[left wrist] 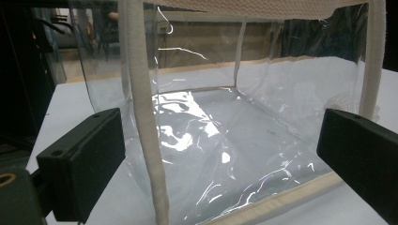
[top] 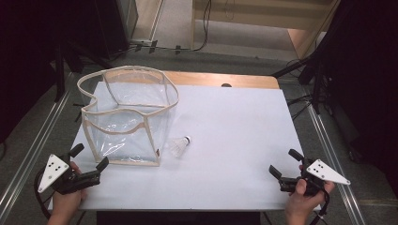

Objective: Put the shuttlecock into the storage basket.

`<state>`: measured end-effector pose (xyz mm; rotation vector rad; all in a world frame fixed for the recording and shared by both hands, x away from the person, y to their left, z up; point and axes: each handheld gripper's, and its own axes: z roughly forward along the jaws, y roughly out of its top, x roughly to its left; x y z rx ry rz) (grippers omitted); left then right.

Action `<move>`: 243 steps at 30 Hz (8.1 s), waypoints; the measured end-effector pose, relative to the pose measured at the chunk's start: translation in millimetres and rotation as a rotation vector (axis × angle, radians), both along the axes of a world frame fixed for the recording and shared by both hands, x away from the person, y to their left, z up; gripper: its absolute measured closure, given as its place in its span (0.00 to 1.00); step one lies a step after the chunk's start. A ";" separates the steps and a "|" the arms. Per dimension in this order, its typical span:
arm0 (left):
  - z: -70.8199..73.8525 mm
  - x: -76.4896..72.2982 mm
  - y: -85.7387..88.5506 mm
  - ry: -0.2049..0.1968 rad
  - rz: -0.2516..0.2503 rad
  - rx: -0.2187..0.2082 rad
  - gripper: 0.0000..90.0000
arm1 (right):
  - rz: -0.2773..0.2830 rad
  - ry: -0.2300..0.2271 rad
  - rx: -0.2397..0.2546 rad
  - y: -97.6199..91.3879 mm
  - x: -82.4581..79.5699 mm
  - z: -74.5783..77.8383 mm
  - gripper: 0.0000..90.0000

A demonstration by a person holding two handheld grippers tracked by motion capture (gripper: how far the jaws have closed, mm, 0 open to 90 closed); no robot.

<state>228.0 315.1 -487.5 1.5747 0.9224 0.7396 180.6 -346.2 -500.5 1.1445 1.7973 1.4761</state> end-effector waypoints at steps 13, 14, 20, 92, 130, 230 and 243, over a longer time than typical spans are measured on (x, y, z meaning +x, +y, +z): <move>-0.1 -0.4 0.0 0.001 0.002 -0.001 0.02 | 0.030 0.006 -0.037 9.0 4.1 6.1 0.02; 0.0 -0.3 0.1 0.000 0.003 -0.001 0.02 | 0.032 0.000 -0.038 10.1 4.3 7.0 0.03; -0.1 -0.5 0.2 0.000 0.003 -0.003 0.02 | 0.073 0.006 -0.061 18.6 9.7 12.9 0.03; -0.3 -1.1 -0.2 -0.006 -0.005 0.003 0.02 | 0.467 0.301 -0.306 207.0 167.2 22.0 0.98; -0.2 -0.7 0.2 -0.004 -0.012 0.001 0.02 | 0.475 0.453 -0.340 236.8 189.6 -2.3 0.98; -0.2 -0.7 -0.7 -0.005 -0.015 0.011 0.02 | 0.688 0.324 -0.468 254.8 174.3 0.8 0.33; -0.2 -0.9 -0.9 -0.005 -0.014 0.014 0.02 | 0.754 0.272 -0.512 268.1 176.8 -5.4 0.36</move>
